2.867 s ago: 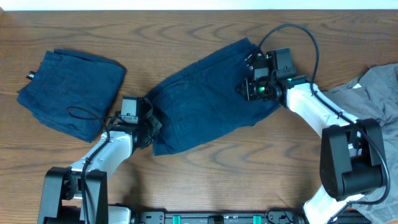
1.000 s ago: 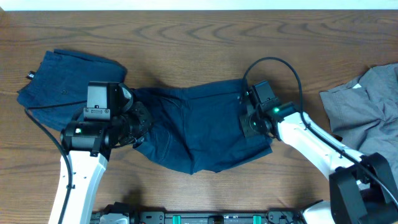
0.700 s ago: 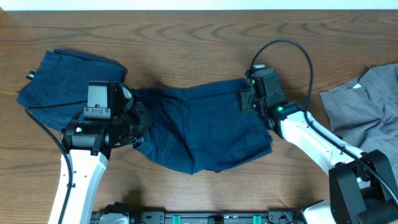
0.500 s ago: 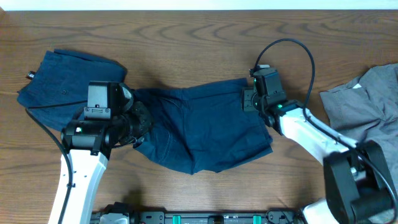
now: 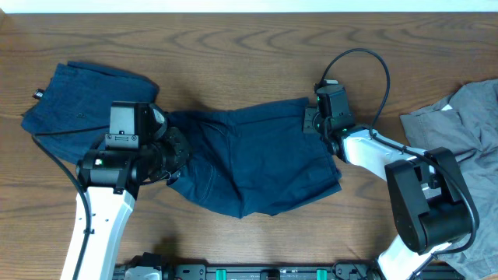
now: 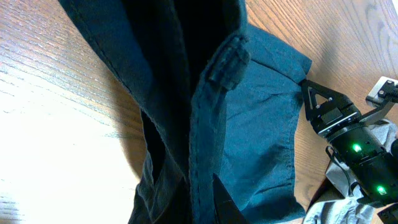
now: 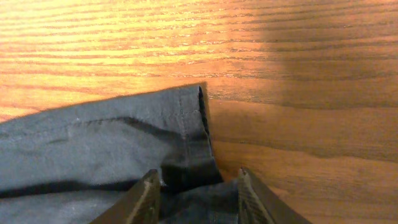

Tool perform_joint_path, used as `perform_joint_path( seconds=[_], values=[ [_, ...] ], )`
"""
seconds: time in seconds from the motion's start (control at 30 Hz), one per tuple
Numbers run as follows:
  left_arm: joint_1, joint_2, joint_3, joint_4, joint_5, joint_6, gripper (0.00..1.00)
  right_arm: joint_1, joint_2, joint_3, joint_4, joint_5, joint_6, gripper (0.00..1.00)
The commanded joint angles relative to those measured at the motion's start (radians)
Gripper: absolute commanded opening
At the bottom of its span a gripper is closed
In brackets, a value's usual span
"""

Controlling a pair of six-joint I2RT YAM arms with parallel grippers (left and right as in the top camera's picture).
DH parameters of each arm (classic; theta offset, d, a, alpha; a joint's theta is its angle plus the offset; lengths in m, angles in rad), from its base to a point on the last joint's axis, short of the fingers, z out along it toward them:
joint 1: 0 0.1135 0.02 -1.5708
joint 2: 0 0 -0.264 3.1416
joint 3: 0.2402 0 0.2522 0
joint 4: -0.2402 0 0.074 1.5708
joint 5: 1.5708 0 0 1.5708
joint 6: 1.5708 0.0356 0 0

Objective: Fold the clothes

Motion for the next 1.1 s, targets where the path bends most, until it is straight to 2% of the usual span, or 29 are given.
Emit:
perform_joint_path(
  seconds=[0.0,0.33,0.4,0.53,0.7,1.07],
  values=[
    [0.003,0.002,0.016,0.0,-0.005,0.018,0.06,-0.006,0.007,0.003,-0.008,-0.006,0.011,0.36],
    [0.003,0.002,0.016,0.0,-0.005,0.018,0.06,-0.006,0.015,0.003,-0.03,0.023,0.011,0.35],
    [0.003,0.002,0.016,0.0,-0.005,0.018,0.06,-0.006,0.023,0.003,-0.035,0.023,0.011,0.27],
    [0.003,0.002,0.016,0.0,-0.005,0.018,0.06,-0.006,0.035,0.003,-0.04,0.023,0.011,0.01],
    [0.003,0.002,0.016,0.0,-0.005,0.018,0.06,-0.006,0.008,0.011,-0.045,0.011,0.011,0.01],
    [0.003,0.002,0.016,0.0,-0.02,0.018,0.06,-0.005,-0.253,0.161,-0.18,-0.025,-0.054,0.01]
  ],
)
